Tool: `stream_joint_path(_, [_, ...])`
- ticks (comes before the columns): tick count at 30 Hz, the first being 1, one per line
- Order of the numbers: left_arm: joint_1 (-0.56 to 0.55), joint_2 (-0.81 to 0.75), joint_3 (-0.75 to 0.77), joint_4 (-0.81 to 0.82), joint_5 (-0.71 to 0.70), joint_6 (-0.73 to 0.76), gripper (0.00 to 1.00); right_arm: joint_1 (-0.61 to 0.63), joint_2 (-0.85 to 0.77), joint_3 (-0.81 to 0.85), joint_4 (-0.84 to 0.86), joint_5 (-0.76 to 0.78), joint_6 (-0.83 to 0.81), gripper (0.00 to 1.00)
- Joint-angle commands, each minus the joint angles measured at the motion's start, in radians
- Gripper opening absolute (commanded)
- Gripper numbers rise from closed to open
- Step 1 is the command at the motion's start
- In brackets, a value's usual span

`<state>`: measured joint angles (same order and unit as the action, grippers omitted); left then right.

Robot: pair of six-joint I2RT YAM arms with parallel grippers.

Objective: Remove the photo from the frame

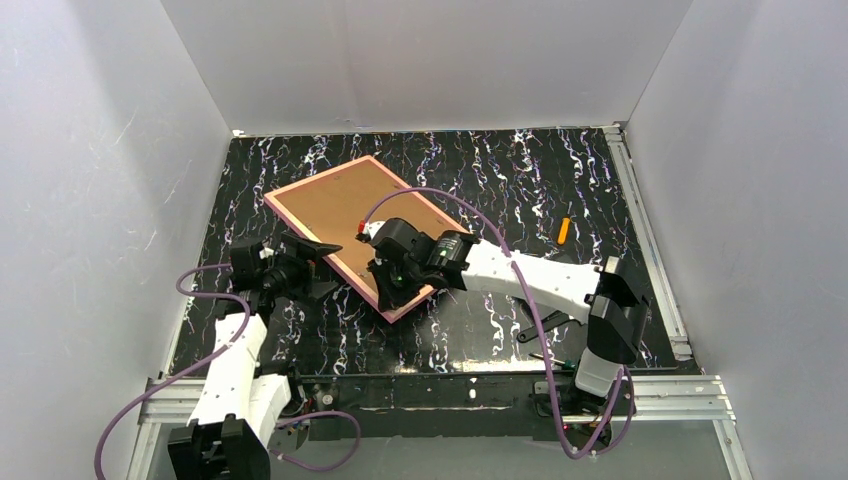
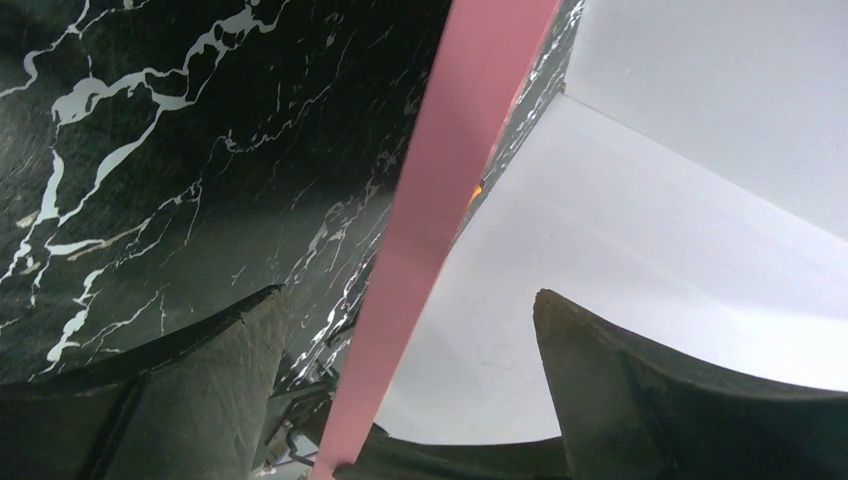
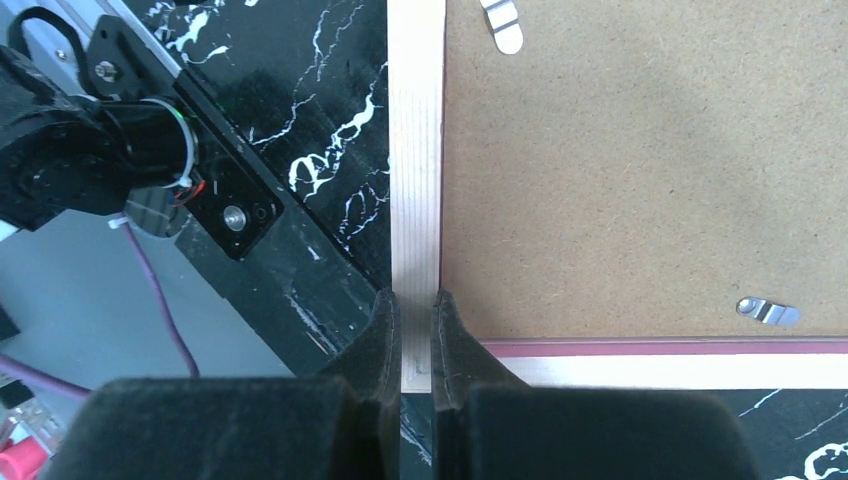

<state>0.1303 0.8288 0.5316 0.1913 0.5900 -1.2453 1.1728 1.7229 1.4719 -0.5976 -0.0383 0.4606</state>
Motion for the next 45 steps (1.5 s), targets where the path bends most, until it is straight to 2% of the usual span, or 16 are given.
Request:
stream_joint_path(1, [0.006,0.005,-0.055,0.152,0.039,-0.07,0.89,-0.01,-0.071,0.074,0.016,-0.081,0.082,0.01])
stream_joint_path(6, [0.006,0.054,-0.092,0.275,0.041,-0.081,0.73,-0.016,-0.066,0.091,0.015,-0.111,0.09,0.01])
stream_joint_path(11, [0.004,0.106,-0.096,0.35,0.059,-0.081,0.49,-0.016,-0.06,0.096,0.015,-0.123,0.09,0.01])
stream_joint_path(13, [0.004,0.107,-0.083,0.342,0.071,-0.059,0.37,-0.016,-0.061,0.094,0.013,-0.121,0.09,0.01])
stream_joint_path(17, [0.004,0.071,-0.028,0.197,0.081,0.049,0.01,-0.016,-0.072,0.1,-0.015,-0.08,0.051,0.01])
stream_joint_path(18, [0.004,0.055,-0.007,0.129,0.077,0.084,0.0,-0.016,-0.077,0.105,-0.034,-0.06,0.028,0.12])
stream_joint_path(20, [0.005,0.032,0.038,0.012,0.071,0.153,0.0,-0.016,-0.097,0.098,-0.051,-0.016,-0.01,0.46])
stream_joint_path(21, [0.005,0.026,0.062,-0.046,0.071,0.186,0.0,-0.016,-0.117,0.089,-0.052,-0.002,-0.038,0.59])
stream_joint_path(22, [0.004,0.021,0.088,-0.103,0.068,0.211,0.0,-0.017,-0.134,0.079,-0.053,0.007,-0.067,0.66])
stream_joint_path(24, [0.004,0.02,0.141,-0.246,0.051,0.253,0.0,-0.01,-0.187,0.048,-0.039,0.031,-0.135,0.75])
stream_joint_path(27, [0.004,0.03,0.207,-0.41,0.016,0.264,0.0,0.045,-0.308,-0.09,0.064,0.156,-0.273,0.79])
stream_joint_path(31, [0.004,0.06,0.289,-0.562,-0.02,0.238,0.0,0.255,-0.522,-0.401,0.39,0.429,-0.606,0.84])
stream_joint_path(32, [0.005,0.068,0.314,-0.59,-0.025,0.234,0.0,0.295,-0.555,-0.447,0.459,0.501,-0.646,0.84])
stream_joint_path(34, [0.004,0.081,0.351,-0.646,-0.037,0.229,0.0,0.327,-0.588,-0.482,0.492,0.536,-0.684,0.84])
stream_joint_path(40, [0.004,0.105,0.401,-0.726,-0.064,0.2,0.0,0.419,-0.555,-0.506,0.585,0.568,-0.799,0.83])
stream_joint_path(45, [0.004,0.126,0.423,-0.757,-0.062,0.186,0.0,0.487,-0.427,-0.521,0.783,0.691,-0.94,0.79])
